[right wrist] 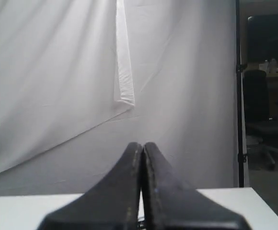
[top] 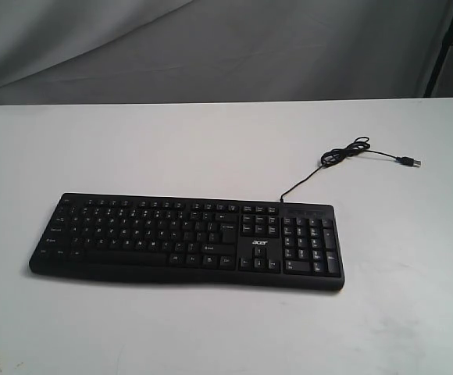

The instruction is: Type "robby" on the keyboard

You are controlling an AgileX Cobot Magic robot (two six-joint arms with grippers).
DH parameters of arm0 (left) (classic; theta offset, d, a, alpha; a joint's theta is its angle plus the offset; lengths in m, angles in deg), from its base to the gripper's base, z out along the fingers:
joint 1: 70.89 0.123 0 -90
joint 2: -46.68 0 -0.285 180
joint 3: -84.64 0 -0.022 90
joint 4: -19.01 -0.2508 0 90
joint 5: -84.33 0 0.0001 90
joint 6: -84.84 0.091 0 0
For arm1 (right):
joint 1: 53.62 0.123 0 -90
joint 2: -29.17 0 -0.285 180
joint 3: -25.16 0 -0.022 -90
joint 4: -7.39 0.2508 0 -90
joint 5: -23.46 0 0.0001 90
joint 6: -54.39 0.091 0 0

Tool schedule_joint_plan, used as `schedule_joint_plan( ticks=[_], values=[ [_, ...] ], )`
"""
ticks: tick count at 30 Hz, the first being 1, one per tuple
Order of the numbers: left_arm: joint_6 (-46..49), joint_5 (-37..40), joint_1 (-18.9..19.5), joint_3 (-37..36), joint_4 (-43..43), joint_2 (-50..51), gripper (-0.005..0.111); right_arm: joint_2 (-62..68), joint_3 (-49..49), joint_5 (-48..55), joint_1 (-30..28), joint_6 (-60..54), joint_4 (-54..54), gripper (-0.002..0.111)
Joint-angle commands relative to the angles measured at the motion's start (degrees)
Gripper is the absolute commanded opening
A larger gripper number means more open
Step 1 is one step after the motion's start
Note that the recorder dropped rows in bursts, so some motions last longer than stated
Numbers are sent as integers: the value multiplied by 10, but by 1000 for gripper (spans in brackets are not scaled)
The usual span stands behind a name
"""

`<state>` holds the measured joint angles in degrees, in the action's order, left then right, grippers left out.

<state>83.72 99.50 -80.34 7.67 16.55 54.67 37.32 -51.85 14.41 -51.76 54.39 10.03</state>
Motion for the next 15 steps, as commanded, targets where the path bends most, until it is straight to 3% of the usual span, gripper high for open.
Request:
schedule_joint_plan(
  ticks=[1,4,7,10,15],
  values=[
    [-2,-3,-4,-2,-3,-2,0,-4,-2,-90,1,102,29,0],
    [-2,-3,-4,-2,-3,-2,0,-4,-2,-105,1,256,54,0],
    [-2,-3,-4,-2,-3,-2,0,-4,-2,-95,7,359,-67,0],
    [-2,-3,-4,-2,-3,-2,0,-4,45,-17,26,392,-105,0],
    [-2,-3,-4,-2,-3,-2,0,79,184,-16,71,392,-119,0]
  ],
)
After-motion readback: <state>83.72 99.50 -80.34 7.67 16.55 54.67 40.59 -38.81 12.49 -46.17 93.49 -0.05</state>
